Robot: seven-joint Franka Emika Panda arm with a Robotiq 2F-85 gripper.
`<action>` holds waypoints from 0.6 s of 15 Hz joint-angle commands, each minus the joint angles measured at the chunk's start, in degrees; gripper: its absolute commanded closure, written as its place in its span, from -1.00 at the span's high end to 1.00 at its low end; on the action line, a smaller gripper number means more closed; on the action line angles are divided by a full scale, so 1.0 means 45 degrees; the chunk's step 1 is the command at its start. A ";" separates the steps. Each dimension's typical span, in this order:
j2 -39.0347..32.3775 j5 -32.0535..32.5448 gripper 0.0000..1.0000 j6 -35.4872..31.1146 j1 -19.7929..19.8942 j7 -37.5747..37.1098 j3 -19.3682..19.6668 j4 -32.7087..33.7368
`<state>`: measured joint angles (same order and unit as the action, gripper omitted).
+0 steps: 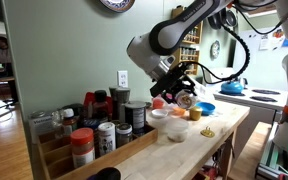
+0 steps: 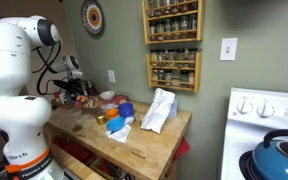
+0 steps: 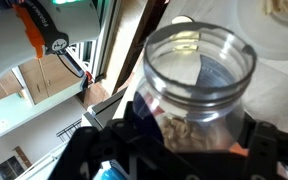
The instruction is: Transfer the contents of the labeled plastic bottle to the plastic bowl
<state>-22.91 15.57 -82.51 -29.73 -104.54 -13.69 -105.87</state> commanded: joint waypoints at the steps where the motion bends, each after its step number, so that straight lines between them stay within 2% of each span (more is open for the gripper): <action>1: -0.0176 0.0228 0.25 0.0226 -0.0055 -0.0172 -0.0092 0.0185; 9: -0.0779 0.1064 0.25 0.0547 -0.0720 -0.1041 -0.0042 0.0508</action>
<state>-25.06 17.91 -81.81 -31.41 -106.38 -13.72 -105.05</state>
